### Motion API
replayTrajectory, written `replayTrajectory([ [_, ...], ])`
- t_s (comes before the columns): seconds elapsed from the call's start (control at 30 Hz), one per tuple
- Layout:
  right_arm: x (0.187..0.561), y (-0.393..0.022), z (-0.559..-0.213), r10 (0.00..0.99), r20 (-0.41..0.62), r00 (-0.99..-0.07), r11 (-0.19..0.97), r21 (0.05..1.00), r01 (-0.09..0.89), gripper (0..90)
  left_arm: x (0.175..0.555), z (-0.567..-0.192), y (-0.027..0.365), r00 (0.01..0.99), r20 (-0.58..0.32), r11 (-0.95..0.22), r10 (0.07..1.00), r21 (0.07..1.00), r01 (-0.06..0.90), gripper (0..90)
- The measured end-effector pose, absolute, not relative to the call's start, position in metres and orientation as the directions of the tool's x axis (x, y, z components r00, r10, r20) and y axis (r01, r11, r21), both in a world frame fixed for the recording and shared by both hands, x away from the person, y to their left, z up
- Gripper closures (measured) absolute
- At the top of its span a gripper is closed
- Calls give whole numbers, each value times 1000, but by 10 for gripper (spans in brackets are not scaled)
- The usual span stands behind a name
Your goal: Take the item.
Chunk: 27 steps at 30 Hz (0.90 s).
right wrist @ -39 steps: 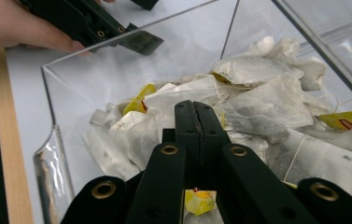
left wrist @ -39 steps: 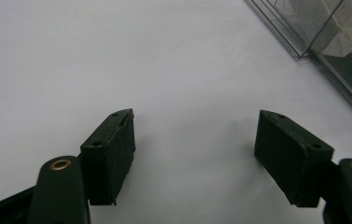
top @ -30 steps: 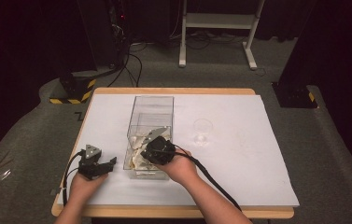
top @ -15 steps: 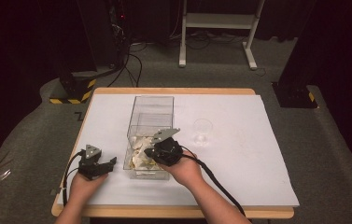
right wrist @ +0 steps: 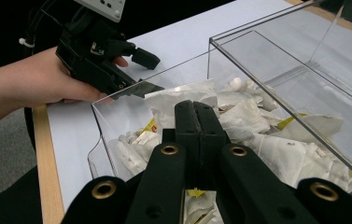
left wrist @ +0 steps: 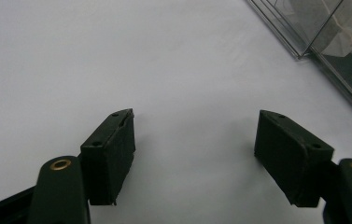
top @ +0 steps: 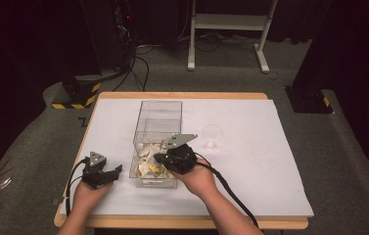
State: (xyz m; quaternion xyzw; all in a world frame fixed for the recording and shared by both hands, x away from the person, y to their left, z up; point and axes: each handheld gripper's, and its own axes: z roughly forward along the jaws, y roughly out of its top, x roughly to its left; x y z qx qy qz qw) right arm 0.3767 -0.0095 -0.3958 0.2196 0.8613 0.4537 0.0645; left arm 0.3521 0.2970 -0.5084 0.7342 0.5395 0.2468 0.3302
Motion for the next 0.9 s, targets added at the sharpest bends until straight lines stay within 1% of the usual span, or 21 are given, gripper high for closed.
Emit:
replayTrajectory([
  [0.5, 380, -21, -389, 447, 126, -886, 443, 829, 342, 900, 352, -508, 297, 296, 6, -200, 955, 751, 629, 291],
  [0.9, 381, -30, -379, 451, 137, -882, 402, 851, 338, 900, 352, -508, 297, 296, 6, -200, 955, 751, 629, 291],
])
